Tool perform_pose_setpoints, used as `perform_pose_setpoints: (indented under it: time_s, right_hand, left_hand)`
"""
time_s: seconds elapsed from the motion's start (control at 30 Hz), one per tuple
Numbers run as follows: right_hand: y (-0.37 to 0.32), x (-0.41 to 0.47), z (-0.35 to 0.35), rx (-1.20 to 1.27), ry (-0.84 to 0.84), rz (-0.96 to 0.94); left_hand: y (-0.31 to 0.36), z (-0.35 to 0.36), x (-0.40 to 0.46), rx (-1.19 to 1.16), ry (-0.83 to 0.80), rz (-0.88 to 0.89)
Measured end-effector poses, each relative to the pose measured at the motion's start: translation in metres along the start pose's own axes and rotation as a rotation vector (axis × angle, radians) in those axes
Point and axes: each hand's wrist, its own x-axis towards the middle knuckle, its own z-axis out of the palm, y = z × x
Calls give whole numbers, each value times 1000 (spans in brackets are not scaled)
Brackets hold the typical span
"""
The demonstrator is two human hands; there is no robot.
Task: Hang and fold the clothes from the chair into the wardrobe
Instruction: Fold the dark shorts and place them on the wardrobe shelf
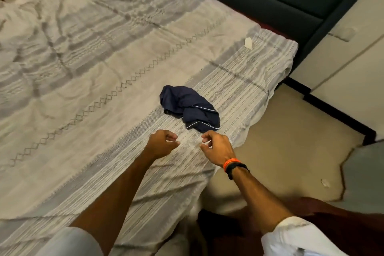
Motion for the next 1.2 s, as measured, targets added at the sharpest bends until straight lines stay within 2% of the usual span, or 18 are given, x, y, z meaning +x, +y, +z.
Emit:
perform_pose_setpoints:
  time_s: [0.27, 0.37, 0.5, 0.7, 0.8, 1.0, 1.13, 1.2]
  right_hand:
    - [15, 138, 36, -134, -113, 46]
    - [15, 171, 50, -259, -115, -23]
    - [19, 200, 72, -567, -53, -155]
    - [25, 218, 80, -794, -85, -146]
    - [22, 214, 68, -790, -103, -150]
    - [22, 204, 57, -686, -289, -69]
    - [29, 191, 56, -465, -258, 36]
    - [32, 183, 54, -450, -273, 17]
  left_hand:
    - [-18, 24, 133, 39, -74, -98]
    - [-27, 33, 154, 27, -78, -120]
    - [-37, 44, 165, 4, -89, -146]
    - [-43, 51, 164, -41, -99, -179]
    - [-32, 44, 157, -55, -92, -163]
    - [-12, 33, 132, -54, -63, -103]
    - [-11, 28, 118, -34, -53, -94]
    - [-10, 27, 110, -26, -50, -97]
